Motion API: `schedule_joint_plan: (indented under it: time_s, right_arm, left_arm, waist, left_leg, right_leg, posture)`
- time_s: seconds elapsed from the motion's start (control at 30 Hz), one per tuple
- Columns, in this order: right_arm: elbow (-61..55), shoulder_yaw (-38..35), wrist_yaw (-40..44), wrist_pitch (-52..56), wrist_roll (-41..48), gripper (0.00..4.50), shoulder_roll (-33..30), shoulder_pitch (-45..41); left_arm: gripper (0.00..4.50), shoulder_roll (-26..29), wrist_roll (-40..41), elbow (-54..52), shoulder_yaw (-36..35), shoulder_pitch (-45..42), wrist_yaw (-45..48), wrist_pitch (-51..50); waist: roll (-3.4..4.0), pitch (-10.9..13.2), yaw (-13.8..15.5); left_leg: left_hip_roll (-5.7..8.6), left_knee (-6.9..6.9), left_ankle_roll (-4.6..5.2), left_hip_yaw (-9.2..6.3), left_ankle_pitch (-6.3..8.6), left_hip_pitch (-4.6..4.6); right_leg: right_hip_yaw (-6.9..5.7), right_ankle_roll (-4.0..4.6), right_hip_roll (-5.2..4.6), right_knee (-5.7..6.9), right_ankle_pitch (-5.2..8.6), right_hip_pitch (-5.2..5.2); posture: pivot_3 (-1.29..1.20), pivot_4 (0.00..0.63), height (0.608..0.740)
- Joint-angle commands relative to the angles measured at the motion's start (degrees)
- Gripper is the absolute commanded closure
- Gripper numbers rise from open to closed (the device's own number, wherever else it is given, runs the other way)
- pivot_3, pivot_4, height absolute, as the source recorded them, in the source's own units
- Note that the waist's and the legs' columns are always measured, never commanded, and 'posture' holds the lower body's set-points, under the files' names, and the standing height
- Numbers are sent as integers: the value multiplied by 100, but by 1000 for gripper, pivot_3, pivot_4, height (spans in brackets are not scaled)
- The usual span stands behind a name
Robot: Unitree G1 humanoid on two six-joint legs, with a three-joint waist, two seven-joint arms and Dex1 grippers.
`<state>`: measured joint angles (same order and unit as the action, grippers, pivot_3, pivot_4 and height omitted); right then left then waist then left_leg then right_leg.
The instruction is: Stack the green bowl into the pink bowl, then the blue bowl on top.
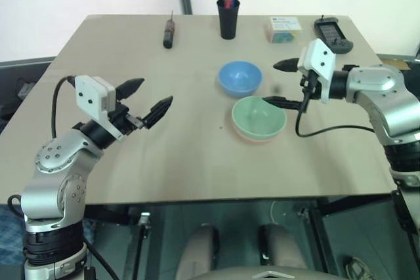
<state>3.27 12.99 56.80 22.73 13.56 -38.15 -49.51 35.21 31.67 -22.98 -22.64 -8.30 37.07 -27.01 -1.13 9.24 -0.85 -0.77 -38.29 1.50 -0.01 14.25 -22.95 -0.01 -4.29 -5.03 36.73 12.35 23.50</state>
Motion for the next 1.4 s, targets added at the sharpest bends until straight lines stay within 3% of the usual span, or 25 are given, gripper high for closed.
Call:
schedule_joint_plan:
  time_s: [0.03,0.57,0.93,1.4]
  right_arm:
    - [827,222,-22,-445,-537,0,288,-684]
    - [4135,735,-506,-1605,-2058,0,1859,-2363]
    - [5194,746,-688,-2072,-2424,0,2595,-2679]
    - [6708,573,-1622,-1991,-2743,0,3227,-2964]
  left_arm:
    - [28,119,94,-341,-355,87,-240,-51]
    - [28,137,212,-731,-548,539,-549,-80]
    - [28,130,301,-843,-797,913,-609,-25]
    - [28,212,503,-1124,-788,1496,-264,-94]
  waist:
    - [1,3,4]
    - [11,19,-35]
    - [20,31,-96]
    - [23,36,-157]
  left_leg:
    - [-2,0,0,-2,0,0]
    - [2,16,-3,0,0,-4]
    - [3,23,-4,-2,0,-5]
    - [3,42,-8,-3,-1,-2]
  right_leg:
    - [-1,1,3,1,0,1]
    - [-1,3,0,0,-1,12]
    - [-2,4,-1,-2,0,15]
    - [-2,12,-2,-3,4,20]
  posture:
    - [0,150,740]
    - [0,150,740]
    - [0,150,740]
    - [0,150,740]
